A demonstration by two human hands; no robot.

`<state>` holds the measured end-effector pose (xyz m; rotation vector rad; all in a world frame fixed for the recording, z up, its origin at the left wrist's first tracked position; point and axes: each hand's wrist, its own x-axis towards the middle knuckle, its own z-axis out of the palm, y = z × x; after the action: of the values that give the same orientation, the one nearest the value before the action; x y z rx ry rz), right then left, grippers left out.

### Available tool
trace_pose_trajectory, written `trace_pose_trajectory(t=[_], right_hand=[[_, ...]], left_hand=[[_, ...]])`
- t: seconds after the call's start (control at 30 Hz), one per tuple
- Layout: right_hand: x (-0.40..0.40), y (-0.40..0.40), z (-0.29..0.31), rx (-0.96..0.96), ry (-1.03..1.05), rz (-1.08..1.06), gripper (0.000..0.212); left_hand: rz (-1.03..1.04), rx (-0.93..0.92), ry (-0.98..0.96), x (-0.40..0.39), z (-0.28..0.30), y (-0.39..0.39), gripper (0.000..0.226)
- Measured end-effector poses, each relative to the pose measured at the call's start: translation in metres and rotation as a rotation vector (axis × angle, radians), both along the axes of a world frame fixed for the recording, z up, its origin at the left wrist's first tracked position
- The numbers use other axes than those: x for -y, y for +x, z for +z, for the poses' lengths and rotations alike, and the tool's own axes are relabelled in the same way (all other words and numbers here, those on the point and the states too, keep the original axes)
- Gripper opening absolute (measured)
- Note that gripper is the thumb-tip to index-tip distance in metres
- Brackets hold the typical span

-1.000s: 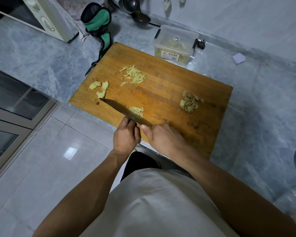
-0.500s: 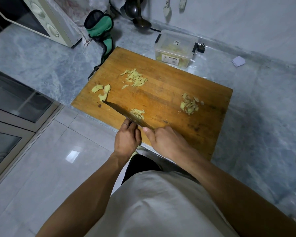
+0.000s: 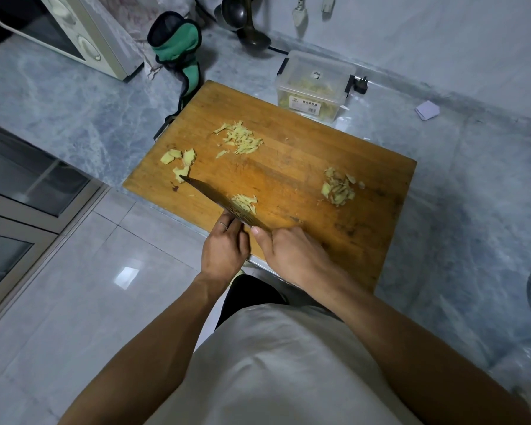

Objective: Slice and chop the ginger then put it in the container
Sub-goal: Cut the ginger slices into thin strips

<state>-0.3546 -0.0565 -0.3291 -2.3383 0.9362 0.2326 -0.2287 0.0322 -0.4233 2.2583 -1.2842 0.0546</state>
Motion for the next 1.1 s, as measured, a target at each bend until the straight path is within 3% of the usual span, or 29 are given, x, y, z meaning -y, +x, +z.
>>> trace_pose_trajectory(t=[0.5,0.63,0.97,1.1], right_hand=[[-0.005,0.007,-0.002,-0.019,-0.002,0.021,0.059],[-0.004,0.001,0.0,-0.006,0.006,0.012,0.061],[-0.002,0.0,0.001,-0.035,0.007,0.035,0.065],[-0.002,0.008,-0.006,-0.017,0.025,0.008,0.064]], left_hand=[[0.021,-0.035,0.045,-0.001,0.001,0.0,0.004],[0.001,0.028,-0.005,-0.001,0.0,-0.001,0.015],[0.039,-0.024,0.045,-0.001,-0.003,0.0,0.009],[0.043,-0.022,0.034,-0.002,-0.004,0.001,0.019]])
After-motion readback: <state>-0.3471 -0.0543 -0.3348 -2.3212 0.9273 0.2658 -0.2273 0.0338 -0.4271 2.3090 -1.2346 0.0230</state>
